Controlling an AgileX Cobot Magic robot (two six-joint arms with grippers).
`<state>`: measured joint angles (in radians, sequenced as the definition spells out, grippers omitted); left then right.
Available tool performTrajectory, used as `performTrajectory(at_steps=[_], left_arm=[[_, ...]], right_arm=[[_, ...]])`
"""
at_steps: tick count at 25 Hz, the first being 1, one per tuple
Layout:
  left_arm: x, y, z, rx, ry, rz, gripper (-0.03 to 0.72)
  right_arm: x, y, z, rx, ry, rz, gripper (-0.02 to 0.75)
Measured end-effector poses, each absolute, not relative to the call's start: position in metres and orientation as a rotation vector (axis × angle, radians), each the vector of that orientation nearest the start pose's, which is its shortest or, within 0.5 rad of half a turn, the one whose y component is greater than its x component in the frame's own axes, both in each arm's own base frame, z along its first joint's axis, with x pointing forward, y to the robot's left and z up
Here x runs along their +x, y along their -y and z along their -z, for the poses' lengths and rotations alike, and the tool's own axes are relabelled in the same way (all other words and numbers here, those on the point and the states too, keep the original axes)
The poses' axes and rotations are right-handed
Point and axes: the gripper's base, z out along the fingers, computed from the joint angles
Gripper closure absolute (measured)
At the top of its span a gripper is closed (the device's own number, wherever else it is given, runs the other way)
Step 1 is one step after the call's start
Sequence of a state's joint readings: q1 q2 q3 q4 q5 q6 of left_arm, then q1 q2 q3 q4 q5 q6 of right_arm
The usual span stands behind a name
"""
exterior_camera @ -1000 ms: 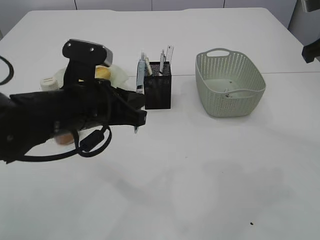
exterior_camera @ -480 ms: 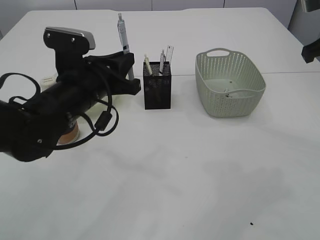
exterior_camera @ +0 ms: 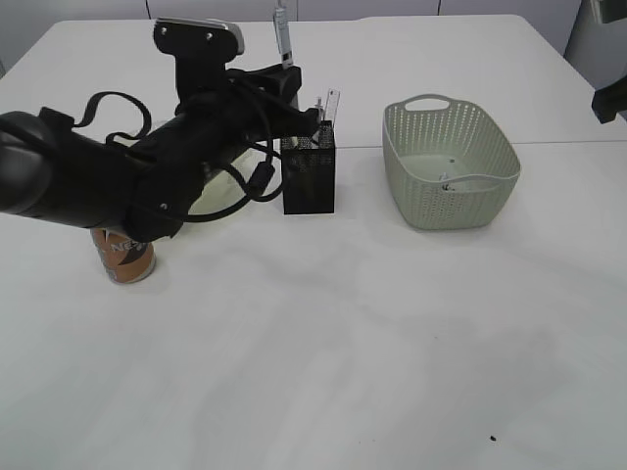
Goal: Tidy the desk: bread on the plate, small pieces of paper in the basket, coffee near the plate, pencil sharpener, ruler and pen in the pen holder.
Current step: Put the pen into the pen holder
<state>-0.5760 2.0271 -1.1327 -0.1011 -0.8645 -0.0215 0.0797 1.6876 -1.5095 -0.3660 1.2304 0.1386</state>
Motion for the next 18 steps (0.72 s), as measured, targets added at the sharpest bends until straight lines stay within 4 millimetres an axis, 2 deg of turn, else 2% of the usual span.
performTrajectory(at_steps=[12, 18], left_arm=[[0.413, 0.261, -0.178, 0.329, -1.551, 0.474, 0.629], [0.424, 0.259, -0.176, 0.319, -1.555, 0.462, 0.629]], right_arm=[[0.347, 0.003, -0.316, -0.029, -2.819, 0.472, 0.448], [0.347, 0.003, -0.316, -0.029, -2.819, 0.472, 0.449]])
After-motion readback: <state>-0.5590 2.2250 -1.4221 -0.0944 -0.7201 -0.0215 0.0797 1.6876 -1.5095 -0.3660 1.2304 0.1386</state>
